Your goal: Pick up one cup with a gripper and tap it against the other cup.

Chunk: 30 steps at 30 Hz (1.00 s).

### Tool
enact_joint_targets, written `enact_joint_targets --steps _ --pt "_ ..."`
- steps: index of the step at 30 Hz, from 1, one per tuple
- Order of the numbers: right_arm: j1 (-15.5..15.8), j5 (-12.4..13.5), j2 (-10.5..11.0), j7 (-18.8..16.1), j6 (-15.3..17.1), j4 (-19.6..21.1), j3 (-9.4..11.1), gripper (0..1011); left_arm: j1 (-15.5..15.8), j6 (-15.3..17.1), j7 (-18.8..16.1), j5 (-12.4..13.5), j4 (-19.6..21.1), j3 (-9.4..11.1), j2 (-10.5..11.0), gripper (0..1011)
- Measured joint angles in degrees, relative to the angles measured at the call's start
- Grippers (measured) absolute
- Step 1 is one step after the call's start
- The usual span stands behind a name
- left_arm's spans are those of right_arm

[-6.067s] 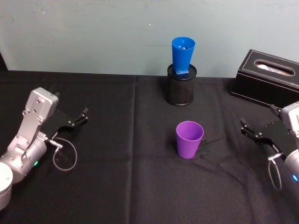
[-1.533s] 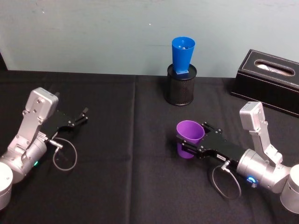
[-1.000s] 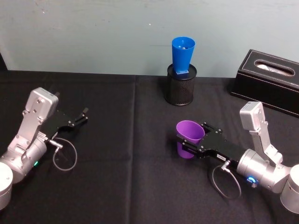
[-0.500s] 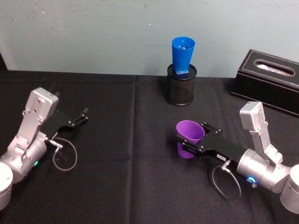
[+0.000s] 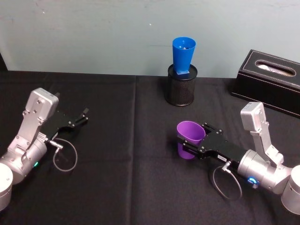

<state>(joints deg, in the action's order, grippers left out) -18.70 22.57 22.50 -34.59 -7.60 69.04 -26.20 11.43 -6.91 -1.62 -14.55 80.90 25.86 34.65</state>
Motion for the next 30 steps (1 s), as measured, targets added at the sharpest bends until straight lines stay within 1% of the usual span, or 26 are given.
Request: enact_joint_targets --steps 30 --pt "0.0 0.0 0.0 0.0 0.0 0.0 0.0 724 0.0 0.0 0.0 0.0 0.0 0.0 0.0 1005"
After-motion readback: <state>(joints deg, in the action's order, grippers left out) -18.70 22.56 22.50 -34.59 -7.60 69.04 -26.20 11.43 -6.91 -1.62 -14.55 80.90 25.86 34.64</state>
